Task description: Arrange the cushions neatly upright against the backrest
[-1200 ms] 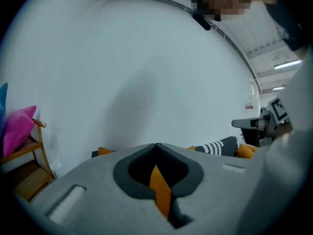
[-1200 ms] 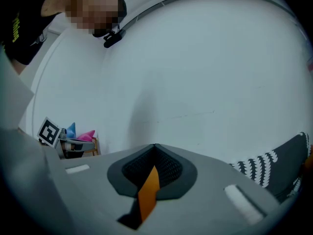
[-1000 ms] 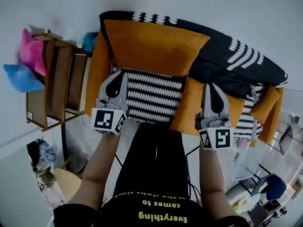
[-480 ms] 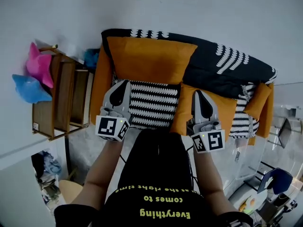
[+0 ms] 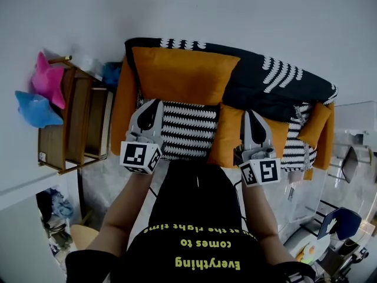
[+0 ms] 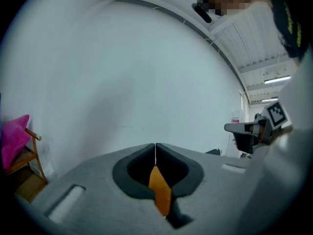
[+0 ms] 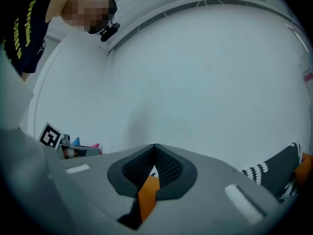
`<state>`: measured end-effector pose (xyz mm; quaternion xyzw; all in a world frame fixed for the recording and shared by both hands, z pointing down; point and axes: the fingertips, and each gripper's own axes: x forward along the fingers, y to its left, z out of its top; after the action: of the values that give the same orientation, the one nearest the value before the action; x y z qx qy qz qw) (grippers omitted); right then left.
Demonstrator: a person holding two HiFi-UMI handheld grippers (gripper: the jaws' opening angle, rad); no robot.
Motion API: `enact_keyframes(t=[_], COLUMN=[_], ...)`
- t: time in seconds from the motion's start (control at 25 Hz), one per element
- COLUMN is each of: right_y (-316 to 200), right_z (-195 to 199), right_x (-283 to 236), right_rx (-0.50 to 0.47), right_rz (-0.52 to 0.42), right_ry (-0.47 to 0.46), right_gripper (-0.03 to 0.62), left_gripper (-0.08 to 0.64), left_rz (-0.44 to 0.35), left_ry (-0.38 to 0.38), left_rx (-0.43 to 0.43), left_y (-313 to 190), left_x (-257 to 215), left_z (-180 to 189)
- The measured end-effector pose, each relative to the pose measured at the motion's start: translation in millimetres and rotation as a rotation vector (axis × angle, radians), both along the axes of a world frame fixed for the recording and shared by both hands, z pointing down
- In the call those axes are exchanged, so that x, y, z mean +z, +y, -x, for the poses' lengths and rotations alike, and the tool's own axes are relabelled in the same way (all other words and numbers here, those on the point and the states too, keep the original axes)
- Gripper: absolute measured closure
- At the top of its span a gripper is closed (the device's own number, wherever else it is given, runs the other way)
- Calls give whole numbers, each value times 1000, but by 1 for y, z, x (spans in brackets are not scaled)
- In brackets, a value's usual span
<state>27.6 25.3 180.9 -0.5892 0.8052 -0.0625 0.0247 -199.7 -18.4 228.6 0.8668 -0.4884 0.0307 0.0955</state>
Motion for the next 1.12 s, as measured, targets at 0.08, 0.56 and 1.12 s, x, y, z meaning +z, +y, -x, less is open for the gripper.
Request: enact_keyframes(t=[0.08,0.56,1.12], right_y=[2,22,28], right_z=[0,-78,-300], right_x=[-2,-8,83], right_rx=[-11,-67,-91], right_rz=[-2,-26,146], right_ry=[-2,-45,-16], right_gripper=[581,581,575], left_gripper=[560,560,511], left_rz=[-4,-65,21], left_ry=[2,-26,-28], left_rx=[1,-22,-108], left_y=[1,12,32], left_x=[-2,-12,68], left_z=[-4,-90,-267])
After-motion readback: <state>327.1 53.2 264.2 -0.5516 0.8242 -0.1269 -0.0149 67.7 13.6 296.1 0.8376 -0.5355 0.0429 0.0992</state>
